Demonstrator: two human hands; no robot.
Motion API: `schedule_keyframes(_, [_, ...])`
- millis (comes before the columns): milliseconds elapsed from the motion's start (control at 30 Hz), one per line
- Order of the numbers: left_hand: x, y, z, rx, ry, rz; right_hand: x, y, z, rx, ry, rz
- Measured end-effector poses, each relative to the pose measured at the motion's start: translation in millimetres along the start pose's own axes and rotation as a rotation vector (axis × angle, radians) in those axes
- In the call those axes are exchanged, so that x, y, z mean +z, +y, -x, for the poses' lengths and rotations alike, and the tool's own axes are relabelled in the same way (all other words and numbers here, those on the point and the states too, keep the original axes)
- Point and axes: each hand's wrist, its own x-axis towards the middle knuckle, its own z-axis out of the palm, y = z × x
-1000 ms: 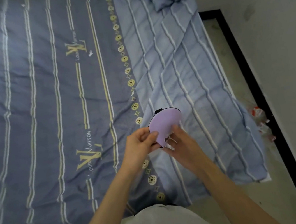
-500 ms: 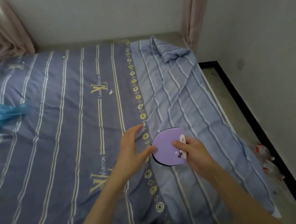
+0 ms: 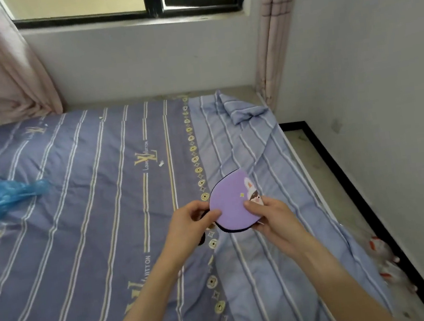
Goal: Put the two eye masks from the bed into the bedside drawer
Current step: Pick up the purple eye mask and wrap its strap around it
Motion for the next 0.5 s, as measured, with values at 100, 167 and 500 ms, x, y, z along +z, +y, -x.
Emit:
schedule_keyframes(100, [-4,3,-3,0.034,0.062,-0.166,-5,-14,-1,-0.035,0.118,-0.026])
schedule_keyframes(167, [-8,4,-3,0.029,0.015,-0.248,-9,-20,0,-0.053,0.135,0.006])
schedule_keyframes(500, [-29,19,-3,-0.171,-0.165,0.504,-25,-19,-5,-0.044,0.199,-0.021])
